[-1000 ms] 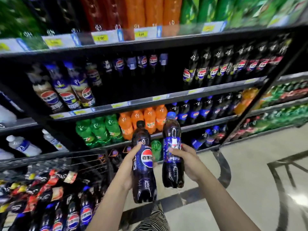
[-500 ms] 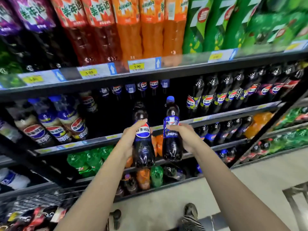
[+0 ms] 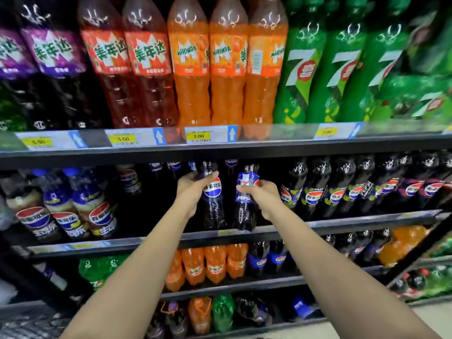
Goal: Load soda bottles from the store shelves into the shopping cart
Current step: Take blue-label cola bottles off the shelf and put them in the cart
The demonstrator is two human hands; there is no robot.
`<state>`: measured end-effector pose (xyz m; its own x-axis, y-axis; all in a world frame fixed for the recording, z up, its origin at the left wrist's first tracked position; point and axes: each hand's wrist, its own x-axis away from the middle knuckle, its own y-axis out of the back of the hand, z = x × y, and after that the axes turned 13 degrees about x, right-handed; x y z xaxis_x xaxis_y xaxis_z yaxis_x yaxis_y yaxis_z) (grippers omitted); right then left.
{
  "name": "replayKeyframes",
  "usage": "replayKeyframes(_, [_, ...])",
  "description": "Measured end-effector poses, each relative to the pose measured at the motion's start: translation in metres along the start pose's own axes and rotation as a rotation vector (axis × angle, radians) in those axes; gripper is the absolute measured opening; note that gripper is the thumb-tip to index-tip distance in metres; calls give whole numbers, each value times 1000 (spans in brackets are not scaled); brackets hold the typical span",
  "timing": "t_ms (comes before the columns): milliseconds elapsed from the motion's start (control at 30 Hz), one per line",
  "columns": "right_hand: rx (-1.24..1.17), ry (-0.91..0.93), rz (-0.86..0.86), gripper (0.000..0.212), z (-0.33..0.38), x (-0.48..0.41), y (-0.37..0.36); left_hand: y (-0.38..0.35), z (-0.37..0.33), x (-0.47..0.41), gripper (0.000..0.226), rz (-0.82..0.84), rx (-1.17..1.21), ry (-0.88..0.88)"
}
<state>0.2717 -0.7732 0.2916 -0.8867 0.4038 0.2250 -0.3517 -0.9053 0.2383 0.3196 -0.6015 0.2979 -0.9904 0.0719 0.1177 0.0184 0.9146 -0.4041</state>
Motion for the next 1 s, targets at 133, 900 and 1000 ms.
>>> replayKeyframes(133, [125, 66, -19, 90, 3, -13, -2, -8, 3, -2, 45, -4, -19, -29])
replayKeyframes(900, [451, 166, -252, 52, -56, 23, -47, 32, 60, 11, 70, 25, -717, -233])
replayKeyframes(1000, [457, 163, -291, 45, -59, 14, -52, 31, 72, 1, 67, -6, -778, -281])
